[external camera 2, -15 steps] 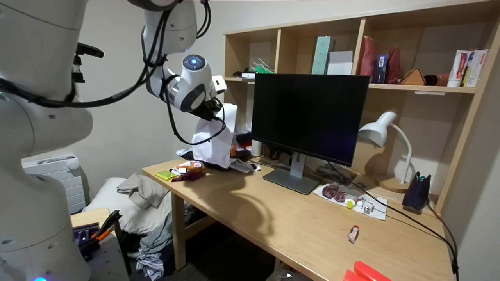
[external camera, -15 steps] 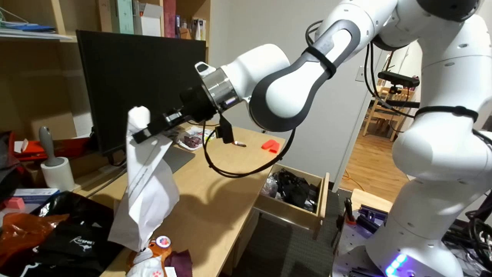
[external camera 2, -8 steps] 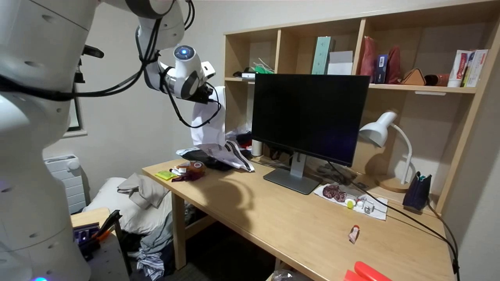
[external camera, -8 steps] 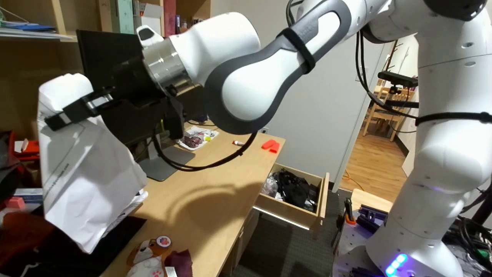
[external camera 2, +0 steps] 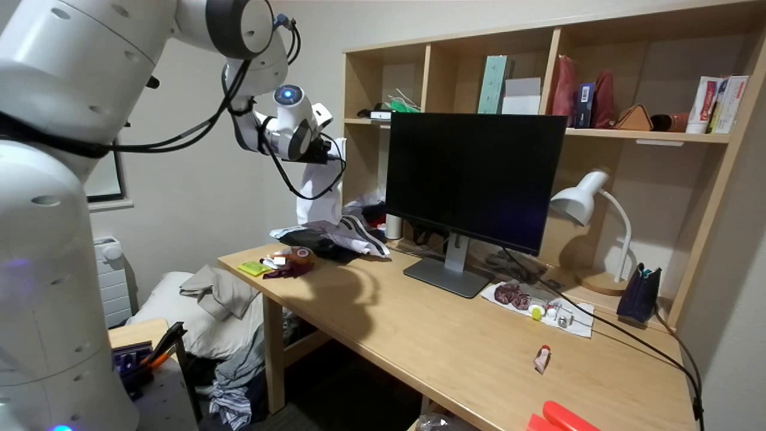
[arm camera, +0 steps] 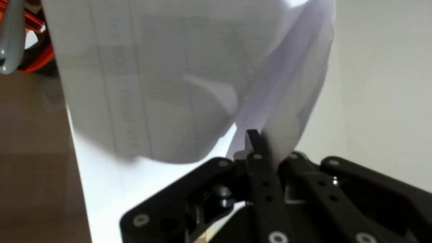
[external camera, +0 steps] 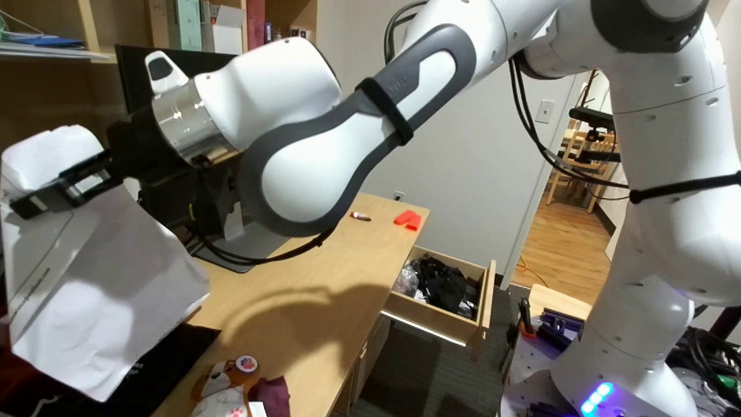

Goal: Move the purple cloth to the left side of the desk then move the papers to the left side as well

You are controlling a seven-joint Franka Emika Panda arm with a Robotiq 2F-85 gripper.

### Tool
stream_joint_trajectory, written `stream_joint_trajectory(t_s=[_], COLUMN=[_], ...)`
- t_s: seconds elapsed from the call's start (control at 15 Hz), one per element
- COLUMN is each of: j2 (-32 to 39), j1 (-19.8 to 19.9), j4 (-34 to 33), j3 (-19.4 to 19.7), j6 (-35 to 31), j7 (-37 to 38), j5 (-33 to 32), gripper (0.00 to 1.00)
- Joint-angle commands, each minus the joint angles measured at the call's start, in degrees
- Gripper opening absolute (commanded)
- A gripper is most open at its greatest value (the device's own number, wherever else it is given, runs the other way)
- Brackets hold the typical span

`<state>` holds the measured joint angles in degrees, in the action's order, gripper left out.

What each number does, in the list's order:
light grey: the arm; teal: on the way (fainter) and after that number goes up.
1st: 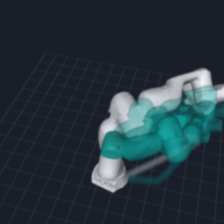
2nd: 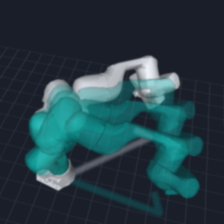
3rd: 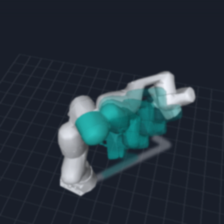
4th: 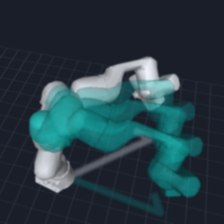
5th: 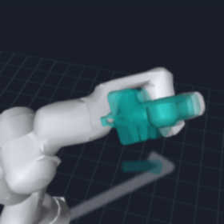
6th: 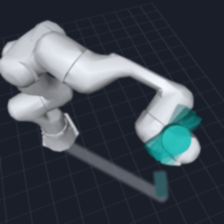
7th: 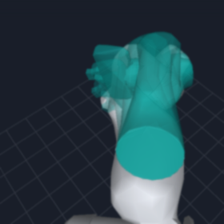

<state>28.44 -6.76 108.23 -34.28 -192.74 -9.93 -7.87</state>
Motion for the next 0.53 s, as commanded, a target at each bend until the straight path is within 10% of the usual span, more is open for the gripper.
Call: stream_joint_trajectory(t_s=[0.0,0.47], j2=[3.8,3.3], j1=[-7.9,-21.8], j4=[-7.2,-14.6], j3=[6.4,12.2], j6=[0.8,1.5], j7=[0.7,-0.7], j5=[-2.2,-0.6], gripper=[0.06,0.06])
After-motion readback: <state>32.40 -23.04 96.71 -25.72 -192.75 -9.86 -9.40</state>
